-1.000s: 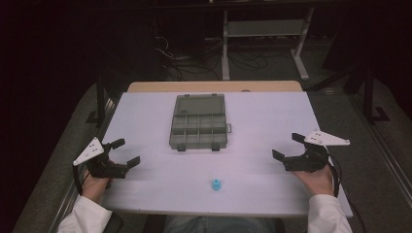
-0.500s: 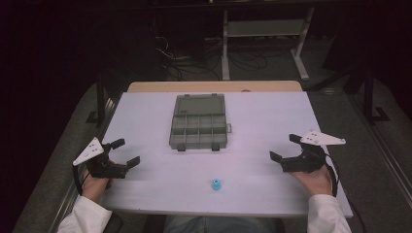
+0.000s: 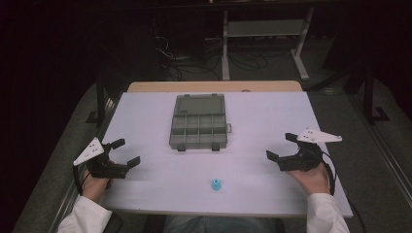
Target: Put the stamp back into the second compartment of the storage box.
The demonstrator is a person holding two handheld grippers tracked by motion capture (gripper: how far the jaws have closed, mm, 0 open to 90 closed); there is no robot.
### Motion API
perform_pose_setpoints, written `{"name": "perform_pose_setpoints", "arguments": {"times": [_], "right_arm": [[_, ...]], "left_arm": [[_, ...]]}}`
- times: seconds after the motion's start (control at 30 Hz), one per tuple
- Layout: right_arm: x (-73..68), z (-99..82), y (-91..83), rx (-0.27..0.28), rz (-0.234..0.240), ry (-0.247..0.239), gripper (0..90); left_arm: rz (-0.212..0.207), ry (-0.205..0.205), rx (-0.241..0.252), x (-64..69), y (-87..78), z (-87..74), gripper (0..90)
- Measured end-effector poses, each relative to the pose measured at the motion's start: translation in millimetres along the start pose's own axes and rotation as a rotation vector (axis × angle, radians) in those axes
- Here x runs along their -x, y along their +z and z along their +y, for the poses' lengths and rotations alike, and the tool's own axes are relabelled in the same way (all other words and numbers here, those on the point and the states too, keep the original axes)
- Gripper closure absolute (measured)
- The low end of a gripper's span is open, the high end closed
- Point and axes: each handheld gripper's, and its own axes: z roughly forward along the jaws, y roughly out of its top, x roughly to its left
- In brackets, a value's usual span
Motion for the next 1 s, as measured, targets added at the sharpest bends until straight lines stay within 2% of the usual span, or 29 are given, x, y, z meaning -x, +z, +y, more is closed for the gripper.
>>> {"name": "perform_pose_setpoints", "arguments": {"times": [0.13, 0.3, 1.0], "right_arm": [[-4.0, 4.6, 2.4, -0.005, 0.017, -0.010, 0.0], [-8.5, 10.4, 5.6, -0.002, 0.038, -0.022, 0.0], [-30.4, 22.2, 23.3, -0.068, 0.105, -0.088, 0.0]], "left_arm": [[0.000, -0.009, 0.004, 1.2, 0.5, 0.1, 0.0], [0.000, 0.001, -0.001, 0.2, -0.2, 0.2, 0.0], [0.000, 0.001, -0.007, 0.3, -0.7, 0.4, 0.0]]}}
